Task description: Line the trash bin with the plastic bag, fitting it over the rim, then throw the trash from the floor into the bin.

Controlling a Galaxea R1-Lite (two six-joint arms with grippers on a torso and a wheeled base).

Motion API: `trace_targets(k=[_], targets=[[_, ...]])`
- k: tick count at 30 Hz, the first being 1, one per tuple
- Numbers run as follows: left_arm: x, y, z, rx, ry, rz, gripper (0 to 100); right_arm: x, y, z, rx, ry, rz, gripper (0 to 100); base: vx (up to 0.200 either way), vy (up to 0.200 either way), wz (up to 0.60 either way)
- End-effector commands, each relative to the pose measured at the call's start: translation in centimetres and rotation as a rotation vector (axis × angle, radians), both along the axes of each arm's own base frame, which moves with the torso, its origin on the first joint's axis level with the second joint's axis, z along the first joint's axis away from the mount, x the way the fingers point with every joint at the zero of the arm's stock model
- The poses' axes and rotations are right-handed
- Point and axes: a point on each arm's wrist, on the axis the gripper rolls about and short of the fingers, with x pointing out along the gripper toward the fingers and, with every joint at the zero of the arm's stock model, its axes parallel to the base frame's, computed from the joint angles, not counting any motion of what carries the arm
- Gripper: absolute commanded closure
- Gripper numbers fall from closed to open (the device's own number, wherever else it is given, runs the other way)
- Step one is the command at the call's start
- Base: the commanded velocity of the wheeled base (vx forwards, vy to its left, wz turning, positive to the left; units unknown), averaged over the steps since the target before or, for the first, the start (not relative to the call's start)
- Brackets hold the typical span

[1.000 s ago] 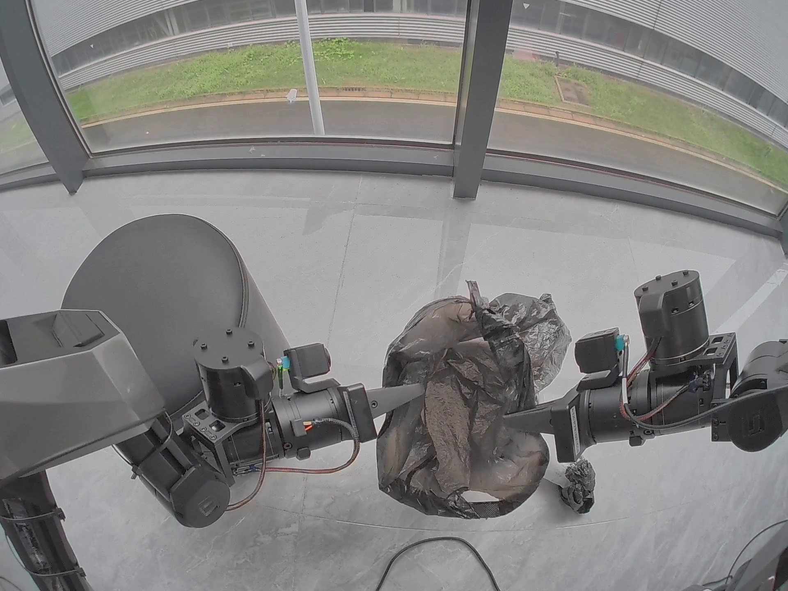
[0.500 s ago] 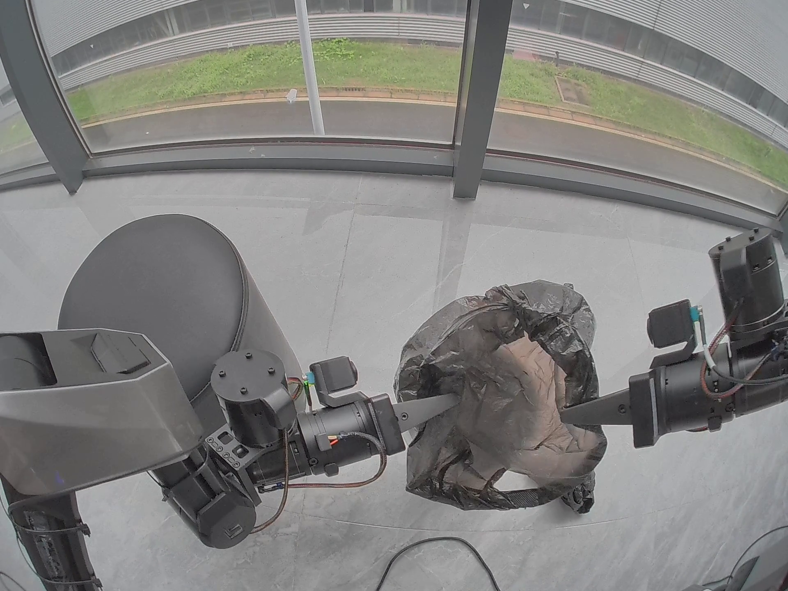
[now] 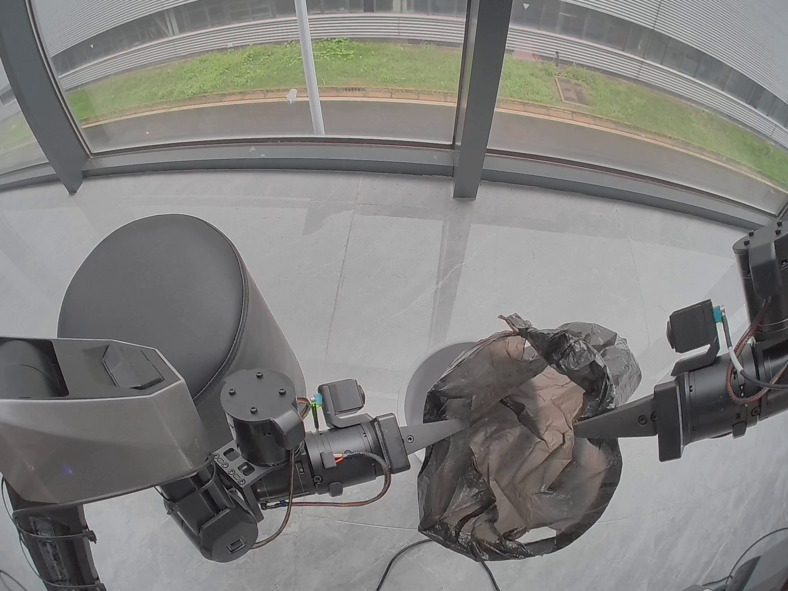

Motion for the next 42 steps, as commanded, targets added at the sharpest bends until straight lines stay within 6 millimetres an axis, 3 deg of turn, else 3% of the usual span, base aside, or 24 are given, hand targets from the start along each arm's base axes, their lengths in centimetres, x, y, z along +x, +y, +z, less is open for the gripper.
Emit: trace_targets(k=[1,8,12,18,26,31,35,37,38,40,42], targets=[[-0.3,0.3,-0.6,0.018,0.028,0.002,100,0.8,0.7,-1.3,-0.024,0.054,0.018,100,0.000,0.000,0.00],[-1.2,2.0,-2.1,0.081,0.092,0.041,100,5.3,3.4,-5.9,-0.061,0.183,0.045,100,0.000,0.000,0.00],[-0.9,3.2,-1.4,0.072,0.079,0.086,100,8.0,5.1,-7.9,-0.039,0.169,0.059,100,0.000,0.000,0.00],[-0.3,5.3,0.8,0.024,0.039,0.154,100,10.8,7.0,-8.7,0.008,0.191,0.043,100,0.000,0.000,0.00],[0.1,5.4,0.3,0.033,0.048,0.160,100,12.0,7.8,-9.6,0.069,0.334,-0.059,100,0.000,0.000,0.00],[1.0,4.6,-0.4,0.034,0.048,0.154,100,13.2,6.1,-10.6,0.057,0.360,-0.151,100,0.000,0.000,0.00],[3.3,2.8,-1.2,0.011,0.016,0.151,100,14.8,3.1,-10.8,0.050,0.341,-0.269,100,0.000,0.000,0.00],[3.5,2.7,-1.2,0.008,0.012,0.151,100,14.8,2.9,-10.8,0.050,0.339,-0.271,100,0.000,0.000,0.00],[4.6,1.6,-1.5,-0.008,-0.008,0.143,100,15.4,1.4,-10.7,0.043,0.314,-0.297,100,0.000,0.000,0.00],[4.9,0.2,-2.1,-0.015,-0.017,0.116,100,15.9,0.0,-10.7,0.024,0.274,-0.307,100,0.000,0.000,0.00],[4.8,-0.2,-2.4,-0.011,-0.012,0.104,100,16.1,-0.4,-10.8,0.010,0.262,-0.311,100,0.000,0.000,0.00]])
